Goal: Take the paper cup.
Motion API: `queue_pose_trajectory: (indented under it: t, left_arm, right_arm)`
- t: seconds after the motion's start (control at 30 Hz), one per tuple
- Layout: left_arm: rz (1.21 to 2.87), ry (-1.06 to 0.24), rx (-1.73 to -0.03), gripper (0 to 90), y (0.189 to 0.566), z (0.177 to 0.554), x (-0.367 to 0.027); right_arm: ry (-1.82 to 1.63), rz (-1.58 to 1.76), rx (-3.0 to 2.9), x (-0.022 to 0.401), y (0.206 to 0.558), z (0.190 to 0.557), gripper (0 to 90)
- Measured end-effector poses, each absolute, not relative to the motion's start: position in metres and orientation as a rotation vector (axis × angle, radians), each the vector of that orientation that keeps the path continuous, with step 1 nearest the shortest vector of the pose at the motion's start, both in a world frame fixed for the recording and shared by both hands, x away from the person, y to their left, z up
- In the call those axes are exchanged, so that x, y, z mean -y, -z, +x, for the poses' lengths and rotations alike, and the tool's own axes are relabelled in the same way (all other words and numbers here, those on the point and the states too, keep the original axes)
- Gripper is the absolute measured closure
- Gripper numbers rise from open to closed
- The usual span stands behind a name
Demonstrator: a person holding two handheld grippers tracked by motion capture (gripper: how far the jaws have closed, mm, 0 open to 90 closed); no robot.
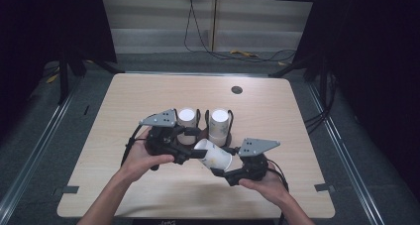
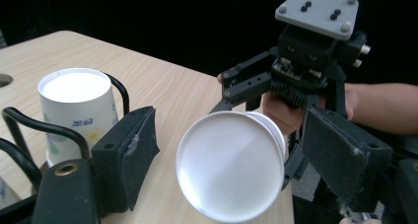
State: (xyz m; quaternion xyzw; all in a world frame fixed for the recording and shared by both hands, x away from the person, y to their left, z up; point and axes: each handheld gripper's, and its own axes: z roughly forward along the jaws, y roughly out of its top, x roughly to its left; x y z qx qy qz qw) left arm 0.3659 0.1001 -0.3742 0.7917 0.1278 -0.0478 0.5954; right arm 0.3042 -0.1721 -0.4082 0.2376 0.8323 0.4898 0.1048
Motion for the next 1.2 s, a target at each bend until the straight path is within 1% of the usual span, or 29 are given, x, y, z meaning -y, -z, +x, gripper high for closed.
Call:
queue_pose_trajectory:
  t: [0.1, 0.3, 0.53, 0.73, 1.0, 1.1, 1.17, 1.2]
  left_arm:
    - [1.865, 0.103, -0.300, 25.5, 0.376, 0.366, -0.101]
    - [1.877, 0.088, -0.303, 25.6, 0.376, 0.368, -0.106]
    - [1.903, 0.080, -0.331, 21.8, 0.380, 0.370, -0.110]
    - [1.955, 0.053, -0.287, 20.4, 0.382, 0.368, -0.106]
    - [2.004, 0.064, -0.263, 17.9, 0.388, 0.367, -0.102]
    - [2.025, 0.059, -0.251, 17.9, 0.389, 0.367, -0.101]
    - [2.050, 0.029, -0.239, 18.1, 0.387, 0.366, -0.101]
    - [2.056, 0.038, -0.214, 20.6, 0.387, 0.365, -0.102]
  right_arm:
    - [-1.372, 0.682, -2.489, 0.173, 0.402, 0.307, 28.8]
    - [-1.266, 0.659, -2.549, 0.171, 0.396, 0.313, 29.1]
    - [-1.117, 0.607, -2.624, 0.164, 0.395, 0.317, 29.1]
    - [-1.010, 0.566, -2.665, 0.162, 0.386, 0.321, 29.2]
    - [-0.906, 0.486, -2.720, 0.155, 0.377, 0.325, 29.5]
    - [-0.885, 0.466, -2.733, 0.153, 0.376, 0.326, 29.5]
    - [-0.869, 0.455, -2.741, 0.150, 0.375, 0.326, 29.7]
    - [-0.859, 0.450, -2.757, 0.147, 0.377, 0.326, 29.7]
